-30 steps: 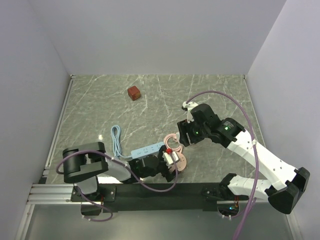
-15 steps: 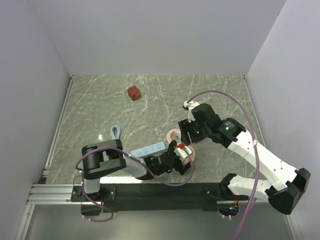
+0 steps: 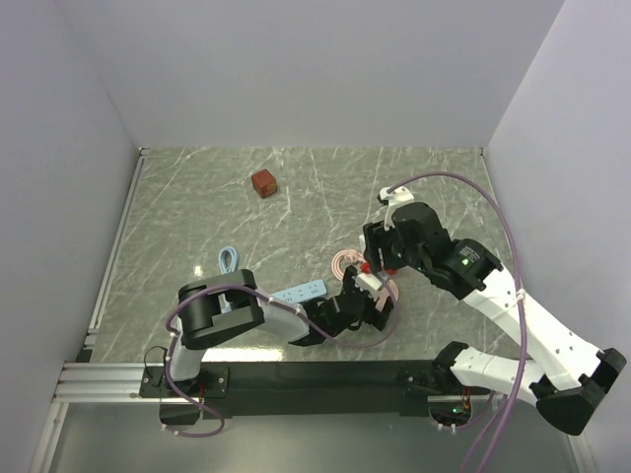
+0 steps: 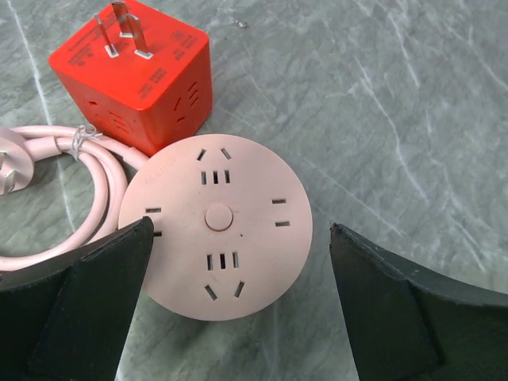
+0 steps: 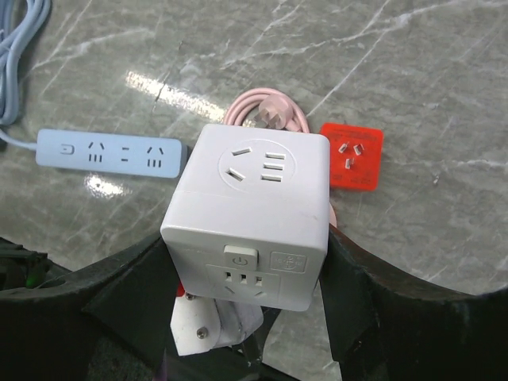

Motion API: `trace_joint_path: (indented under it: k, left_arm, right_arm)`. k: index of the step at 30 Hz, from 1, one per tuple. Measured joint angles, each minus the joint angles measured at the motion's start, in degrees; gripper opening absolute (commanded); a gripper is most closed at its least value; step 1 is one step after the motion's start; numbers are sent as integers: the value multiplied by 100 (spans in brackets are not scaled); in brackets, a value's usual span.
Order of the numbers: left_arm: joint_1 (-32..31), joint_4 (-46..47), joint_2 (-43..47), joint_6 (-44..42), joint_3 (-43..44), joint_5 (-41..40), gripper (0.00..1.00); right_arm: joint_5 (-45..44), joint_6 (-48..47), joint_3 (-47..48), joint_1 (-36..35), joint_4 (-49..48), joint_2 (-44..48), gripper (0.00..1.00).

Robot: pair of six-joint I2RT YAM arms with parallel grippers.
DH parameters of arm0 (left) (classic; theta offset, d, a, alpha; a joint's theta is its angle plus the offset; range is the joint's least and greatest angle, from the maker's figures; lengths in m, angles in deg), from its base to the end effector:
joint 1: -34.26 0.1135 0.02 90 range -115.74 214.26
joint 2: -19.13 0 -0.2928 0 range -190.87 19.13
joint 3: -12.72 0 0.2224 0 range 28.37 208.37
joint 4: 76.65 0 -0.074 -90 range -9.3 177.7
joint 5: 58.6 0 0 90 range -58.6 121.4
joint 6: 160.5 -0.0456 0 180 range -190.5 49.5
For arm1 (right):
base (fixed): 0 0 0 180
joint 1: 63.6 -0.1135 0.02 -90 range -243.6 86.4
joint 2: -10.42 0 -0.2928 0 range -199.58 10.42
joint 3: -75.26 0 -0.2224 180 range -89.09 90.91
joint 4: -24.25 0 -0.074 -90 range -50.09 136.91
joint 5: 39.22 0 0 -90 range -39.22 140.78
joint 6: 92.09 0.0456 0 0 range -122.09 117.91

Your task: Insert the plug

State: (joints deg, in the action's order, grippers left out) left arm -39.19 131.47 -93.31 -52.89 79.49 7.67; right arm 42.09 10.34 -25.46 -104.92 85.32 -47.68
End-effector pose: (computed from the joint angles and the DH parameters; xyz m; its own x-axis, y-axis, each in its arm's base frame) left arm 0.1308 -0.3758 0.1901 -0.3143 0.0853 -0.9455 0.7062 0.6866 -0.1728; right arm 0.1277 0.1031 0.3661 -0.5921 -0.2372 -0.7701 -0.4487 0.8909 0.0705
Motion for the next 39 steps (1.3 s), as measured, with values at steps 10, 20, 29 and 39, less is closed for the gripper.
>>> trace_joint_path:
  k: [10,20,29,39]
  left_arm:
    - [164,511,70,190,-323,649,99]
    - [289,1700,505,9,-1561,1296,100]
    - [503,2186,1467,-144,-2743,1530,99]
    - [1115,2269,2691,260,-3331,1034,99]
  right_arm:
    - [101,168,-9,50,-223,-136,0]
    - [72,236,-22,315,190,-634,0]
    - [352,597,37,608,693,-660,0]
    - [1202,2052,-586,647,798,-352,0]
